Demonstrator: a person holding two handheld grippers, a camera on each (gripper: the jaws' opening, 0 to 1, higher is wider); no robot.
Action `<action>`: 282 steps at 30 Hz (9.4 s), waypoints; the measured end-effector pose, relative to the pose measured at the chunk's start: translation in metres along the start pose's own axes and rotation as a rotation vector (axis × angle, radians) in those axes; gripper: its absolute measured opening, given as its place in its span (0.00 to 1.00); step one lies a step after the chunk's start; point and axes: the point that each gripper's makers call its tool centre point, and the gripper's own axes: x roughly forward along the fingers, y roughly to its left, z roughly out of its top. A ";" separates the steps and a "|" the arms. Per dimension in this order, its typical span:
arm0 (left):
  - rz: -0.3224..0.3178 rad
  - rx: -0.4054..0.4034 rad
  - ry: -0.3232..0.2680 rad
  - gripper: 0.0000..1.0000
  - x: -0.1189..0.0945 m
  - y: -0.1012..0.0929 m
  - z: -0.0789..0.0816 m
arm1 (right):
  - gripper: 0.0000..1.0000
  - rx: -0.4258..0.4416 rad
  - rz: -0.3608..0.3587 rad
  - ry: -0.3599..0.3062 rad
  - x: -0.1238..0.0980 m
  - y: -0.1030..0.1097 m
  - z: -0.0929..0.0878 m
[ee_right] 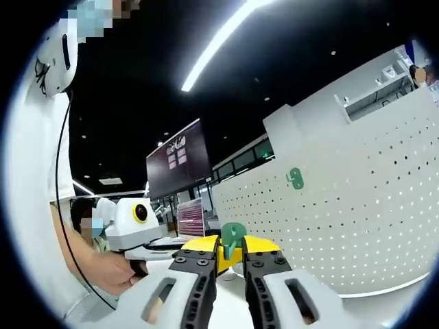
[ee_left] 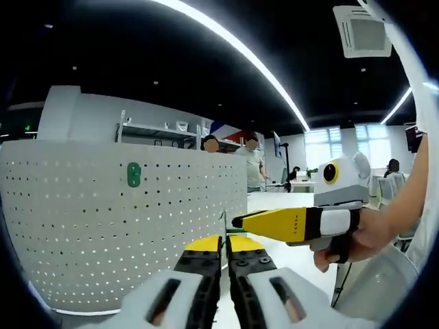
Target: Insert the hook assembly into the mounting plate slot until the hook locks in place.
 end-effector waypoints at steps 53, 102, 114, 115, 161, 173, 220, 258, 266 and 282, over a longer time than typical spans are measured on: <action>0.029 0.076 -0.002 0.05 -0.005 -0.003 0.011 | 0.00 0.052 -0.118 0.038 0.002 0.002 0.006; 0.097 0.014 0.054 0.75 -0.007 0.010 -0.007 | 0.00 -0.013 -0.252 0.066 -0.006 -0.022 0.007; 0.103 0.007 0.064 0.74 -0.006 0.012 -0.010 | 0.00 -0.107 -0.385 0.120 -0.014 -0.043 0.007; 0.104 0.006 0.063 0.74 -0.007 0.012 -0.010 | 0.00 -0.105 -0.385 0.120 -0.014 -0.043 0.007; 0.269 -0.027 0.018 0.73 -0.056 0.058 0.001 | 0.00 -0.206 -0.489 0.073 0.045 -0.109 0.060; 0.295 -0.029 0.015 0.73 -0.063 0.065 0.002 | 0.00 -0.221 -0.519 0.051 0.061 -0.123 0.068; 0.347 -0.028 0.026 0.70 -0.079 0.079 0.010 | 0.00 -0.299 -0.540 0.029 0.108 -0.159 0.069; 0.334 -0.113 0.011 0.69 -0.087 0.079 0.004 | 0.10 -0.352 -0.702 -0.075 0.110 -0.159 0.067; 0.331 -0.118 0.015 0.69 -0.085 0.077 0.001 | 0.42 -0.372 -0.616 -0.075 0.103 -0.148 0.070; 0.325 -0.113 0.018 0.69 -0.082 0.075 0.000 | 0.41 -0.280 -0.452 -0.062 0.103 -0.134 0.064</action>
